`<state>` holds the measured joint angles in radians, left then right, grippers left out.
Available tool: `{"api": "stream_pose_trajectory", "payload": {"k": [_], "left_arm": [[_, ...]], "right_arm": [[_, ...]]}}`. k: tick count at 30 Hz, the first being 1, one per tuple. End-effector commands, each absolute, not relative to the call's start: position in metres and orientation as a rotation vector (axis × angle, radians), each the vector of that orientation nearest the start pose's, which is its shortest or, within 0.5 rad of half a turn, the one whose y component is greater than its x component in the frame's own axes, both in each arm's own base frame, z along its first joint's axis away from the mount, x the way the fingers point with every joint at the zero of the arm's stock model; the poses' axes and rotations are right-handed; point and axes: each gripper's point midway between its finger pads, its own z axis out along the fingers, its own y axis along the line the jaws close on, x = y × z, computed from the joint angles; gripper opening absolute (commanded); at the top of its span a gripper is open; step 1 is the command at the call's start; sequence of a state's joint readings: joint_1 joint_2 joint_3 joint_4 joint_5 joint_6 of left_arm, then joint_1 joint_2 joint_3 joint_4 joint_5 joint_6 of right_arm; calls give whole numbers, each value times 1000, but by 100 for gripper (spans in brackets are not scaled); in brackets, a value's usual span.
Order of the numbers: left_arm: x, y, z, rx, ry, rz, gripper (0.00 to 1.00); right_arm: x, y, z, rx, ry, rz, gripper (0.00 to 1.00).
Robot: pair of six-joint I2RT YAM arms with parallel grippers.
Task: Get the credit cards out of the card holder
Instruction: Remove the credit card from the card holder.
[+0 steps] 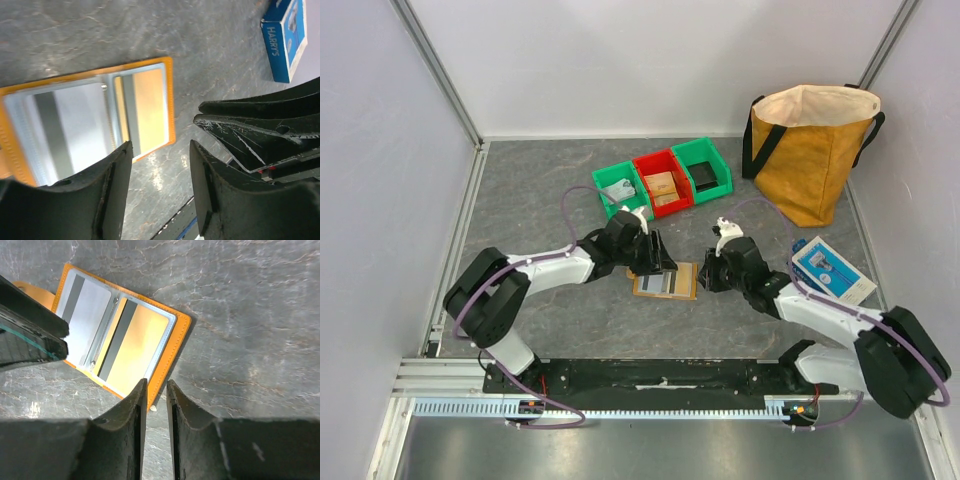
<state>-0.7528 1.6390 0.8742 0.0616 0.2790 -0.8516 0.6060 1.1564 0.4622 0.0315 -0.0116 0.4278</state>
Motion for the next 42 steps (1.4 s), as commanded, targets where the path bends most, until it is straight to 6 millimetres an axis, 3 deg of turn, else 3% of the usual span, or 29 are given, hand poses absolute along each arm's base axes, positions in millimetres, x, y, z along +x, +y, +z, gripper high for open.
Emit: {"api": "stream_pose_trajectory", "payload": {"k": [1,12,24,35,42], "left_arm": [[250,-335,83,21,2483,-1127,57],[251,-339,76,37,2502,-1150,54],[249,-342,60,45,2559,-1139,51],[246,-351,60,38,2567,-1200,41],[247,-339,46,-25,2605,-1098,42]], "right_arm": [[266,225,84,-233,2220,715,26],[276,228,52,-173,2312,839,16],[244,206,-5,-111,2506,834,10],[243,206,-11,-127,2524,835,9],[242,205,-11,-131,2523,835,9]]}}
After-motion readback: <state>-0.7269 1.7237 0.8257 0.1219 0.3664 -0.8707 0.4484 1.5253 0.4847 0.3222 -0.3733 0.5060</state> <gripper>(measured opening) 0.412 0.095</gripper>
